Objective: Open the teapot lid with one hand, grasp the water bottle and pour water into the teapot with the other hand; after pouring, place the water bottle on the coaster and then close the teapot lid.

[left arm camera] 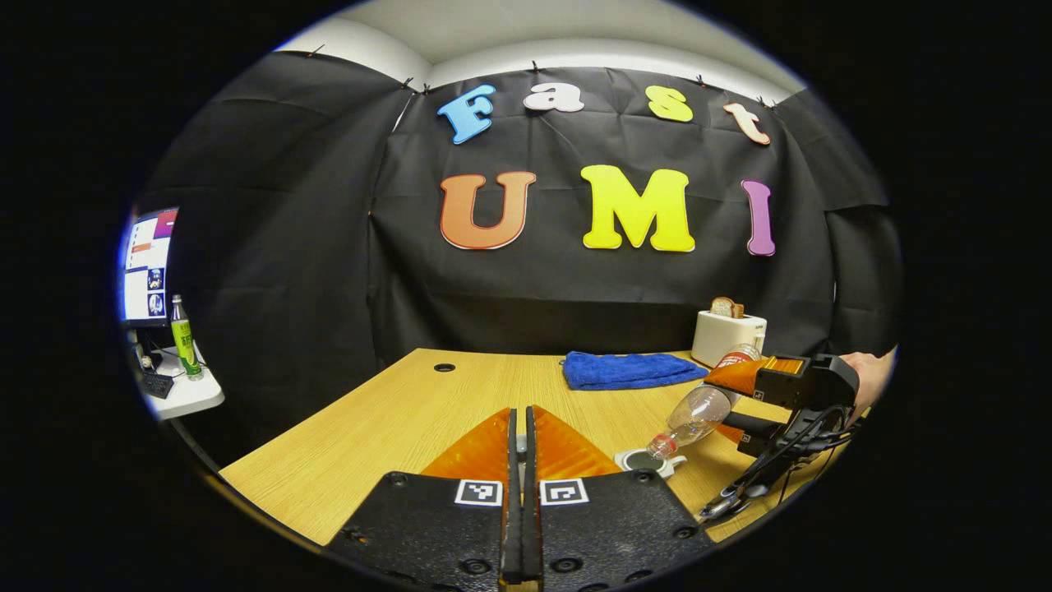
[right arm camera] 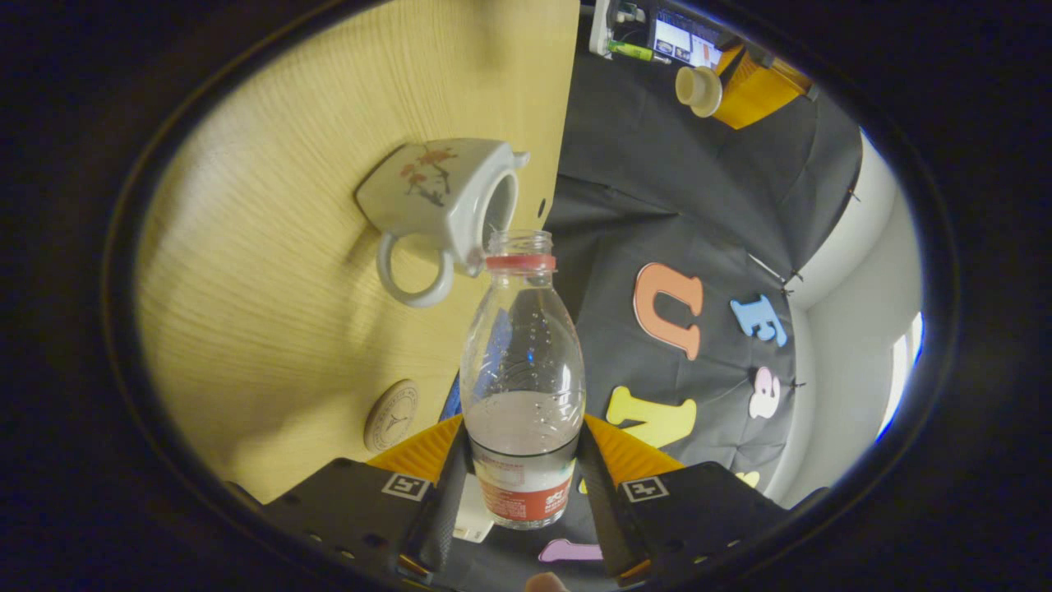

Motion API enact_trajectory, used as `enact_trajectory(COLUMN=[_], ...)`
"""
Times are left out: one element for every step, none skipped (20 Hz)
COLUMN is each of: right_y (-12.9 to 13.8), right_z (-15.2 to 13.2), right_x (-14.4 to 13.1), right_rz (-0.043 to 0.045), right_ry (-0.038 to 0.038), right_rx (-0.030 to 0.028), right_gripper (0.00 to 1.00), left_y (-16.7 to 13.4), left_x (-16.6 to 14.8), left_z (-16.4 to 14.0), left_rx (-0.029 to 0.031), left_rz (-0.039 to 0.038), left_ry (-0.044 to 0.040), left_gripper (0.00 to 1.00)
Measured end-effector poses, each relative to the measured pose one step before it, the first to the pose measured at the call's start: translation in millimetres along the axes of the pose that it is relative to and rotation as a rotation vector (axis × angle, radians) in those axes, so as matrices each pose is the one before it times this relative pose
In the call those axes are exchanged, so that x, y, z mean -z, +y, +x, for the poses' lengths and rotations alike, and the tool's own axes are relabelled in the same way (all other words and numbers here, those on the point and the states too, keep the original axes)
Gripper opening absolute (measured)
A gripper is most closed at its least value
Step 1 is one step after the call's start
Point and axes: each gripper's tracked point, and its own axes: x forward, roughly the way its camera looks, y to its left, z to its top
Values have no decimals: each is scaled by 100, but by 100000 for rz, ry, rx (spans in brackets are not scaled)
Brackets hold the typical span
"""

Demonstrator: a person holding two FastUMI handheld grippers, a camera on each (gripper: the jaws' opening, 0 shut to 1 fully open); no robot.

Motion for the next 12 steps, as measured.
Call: enact_trajectory(right_y=[-104,-85,-288,-189,-131,-172,-142,-182,-205,-93,-98,-217], right_z=[-26,-83,16,42,42,2,25,-37,-213,-156,187,164], right_x=[-12,-34,-78,13,8,-27,-66,-36,-10,77,-46,200], right_rz=[-778,-787,-692,-515,-673,-1104,-1364,-1184,-855,-487,-341,-489], right_ry=[-113,-179,-144,-193,-61,-359,-352,-381,-21,-91,-30,-49], right_rx=[297,368,409,378,250,287,636,710,506,180,54,73], right_gripper=[70,70,70,70,70,70,69,70,70,70,70,70], left_y=[123,-31,-140,-79,165,-110,-230,-120,5,-3,-29,-38], left_x=[-9,6,59,-48,-23,9,-33,-18,-59,-77,-150,-74], left_z=[-108,-35,51,3,-96,-3,9,28,-103,-86,-34,32], left_rx=[-199,123,106,170,-166,83,245,287,208,71,113,2], left_rz=[157,96,98,208,46,43,227,353,433,307,92,19], left_ry=[116,44,92,-27,149,185,-235,59,-139,-196,-156,-74], left_gripper=[3,3,3,3,2,3,3,3,3,3,3,3])
